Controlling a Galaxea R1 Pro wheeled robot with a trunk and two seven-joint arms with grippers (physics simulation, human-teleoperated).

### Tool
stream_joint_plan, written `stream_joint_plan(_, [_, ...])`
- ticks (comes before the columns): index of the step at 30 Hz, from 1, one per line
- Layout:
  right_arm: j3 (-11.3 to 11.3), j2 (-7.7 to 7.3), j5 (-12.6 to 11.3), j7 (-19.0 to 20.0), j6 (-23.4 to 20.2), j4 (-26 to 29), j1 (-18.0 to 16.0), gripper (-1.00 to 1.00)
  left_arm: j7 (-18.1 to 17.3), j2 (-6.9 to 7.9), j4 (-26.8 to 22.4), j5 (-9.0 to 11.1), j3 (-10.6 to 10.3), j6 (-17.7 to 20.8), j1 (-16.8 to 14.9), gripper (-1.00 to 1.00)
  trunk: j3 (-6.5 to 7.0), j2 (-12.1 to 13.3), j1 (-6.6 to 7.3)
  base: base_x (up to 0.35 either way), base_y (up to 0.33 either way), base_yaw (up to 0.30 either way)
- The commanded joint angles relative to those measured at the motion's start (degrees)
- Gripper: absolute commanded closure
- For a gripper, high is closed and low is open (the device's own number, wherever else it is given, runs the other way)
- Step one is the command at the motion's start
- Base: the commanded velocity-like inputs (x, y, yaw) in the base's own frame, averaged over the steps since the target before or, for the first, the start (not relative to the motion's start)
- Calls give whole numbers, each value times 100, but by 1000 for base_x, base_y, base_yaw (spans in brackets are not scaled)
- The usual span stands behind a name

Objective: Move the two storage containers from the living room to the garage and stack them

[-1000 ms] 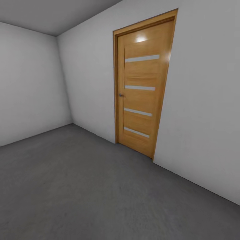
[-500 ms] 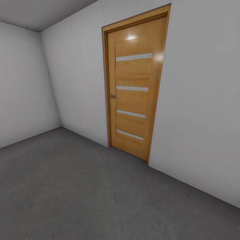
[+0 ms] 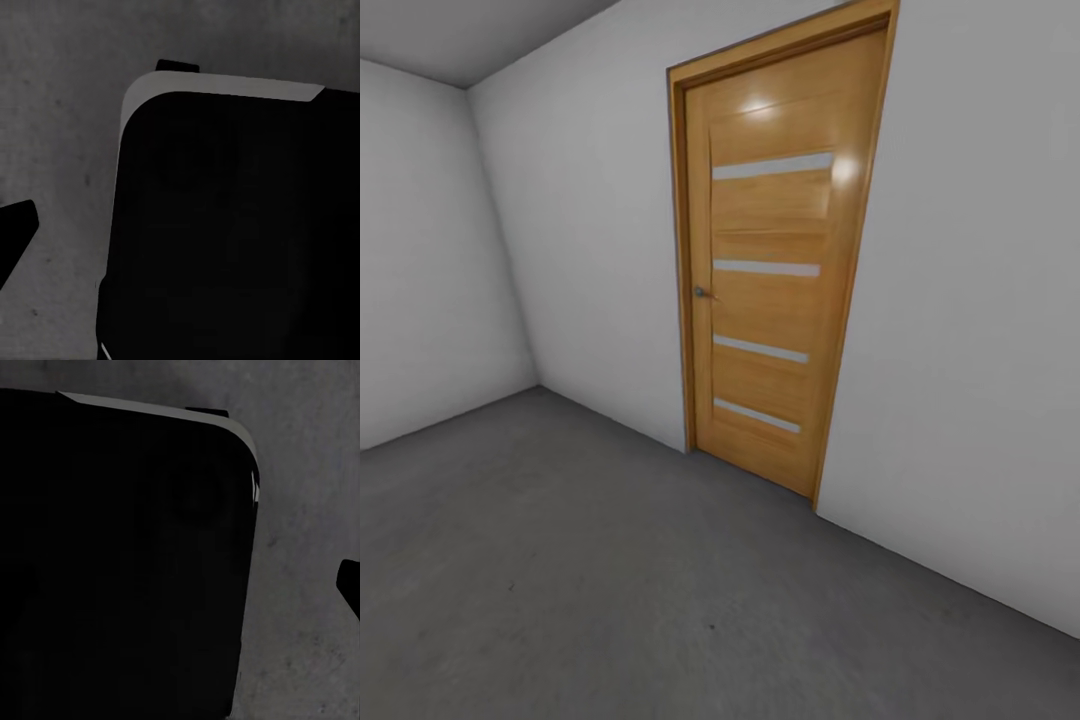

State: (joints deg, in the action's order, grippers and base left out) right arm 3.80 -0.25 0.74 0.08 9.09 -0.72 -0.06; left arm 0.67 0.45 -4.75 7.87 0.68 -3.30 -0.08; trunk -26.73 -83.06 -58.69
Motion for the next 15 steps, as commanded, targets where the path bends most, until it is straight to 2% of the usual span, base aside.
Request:
stream_joint_plan(1, [38,-1,6,1,25,-9,-2,-100,3,-1,0,39,2,-13,-1,-100,-4,-2,-4,321,133,0])
stream_joint_plan(15, [35,-1,6,-7,47,-10,-2,-100,3,-1,0,39,2,-13,-1,-100,-4,-2,-4,321,133,0])
